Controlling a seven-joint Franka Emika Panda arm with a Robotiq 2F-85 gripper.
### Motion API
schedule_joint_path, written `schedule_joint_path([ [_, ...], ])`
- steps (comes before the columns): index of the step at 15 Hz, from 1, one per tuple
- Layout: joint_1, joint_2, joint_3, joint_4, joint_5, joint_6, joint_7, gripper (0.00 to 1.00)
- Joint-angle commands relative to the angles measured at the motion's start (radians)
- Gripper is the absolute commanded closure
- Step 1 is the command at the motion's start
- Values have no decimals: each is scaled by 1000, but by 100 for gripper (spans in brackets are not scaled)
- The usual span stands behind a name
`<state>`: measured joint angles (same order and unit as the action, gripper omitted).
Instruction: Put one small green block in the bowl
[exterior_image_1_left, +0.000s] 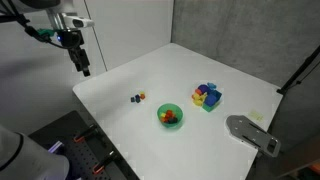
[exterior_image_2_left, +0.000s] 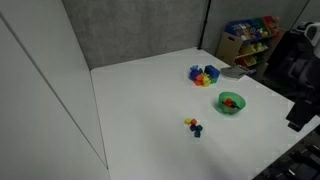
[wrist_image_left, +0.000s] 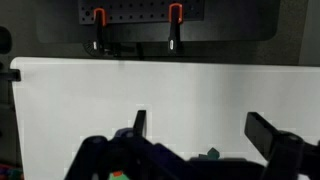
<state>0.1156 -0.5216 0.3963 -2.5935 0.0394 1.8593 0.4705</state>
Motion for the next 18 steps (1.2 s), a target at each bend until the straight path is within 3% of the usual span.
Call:
schedule_joint_path([
  [1, 25, 5, -24, 2, -12, -2, 11, 0],
  [7, 20, 31, -26, 12, -21, 13, 8, 0],
  [18, -4, 274, -69, 107, -100, 206, 3, 0],
])
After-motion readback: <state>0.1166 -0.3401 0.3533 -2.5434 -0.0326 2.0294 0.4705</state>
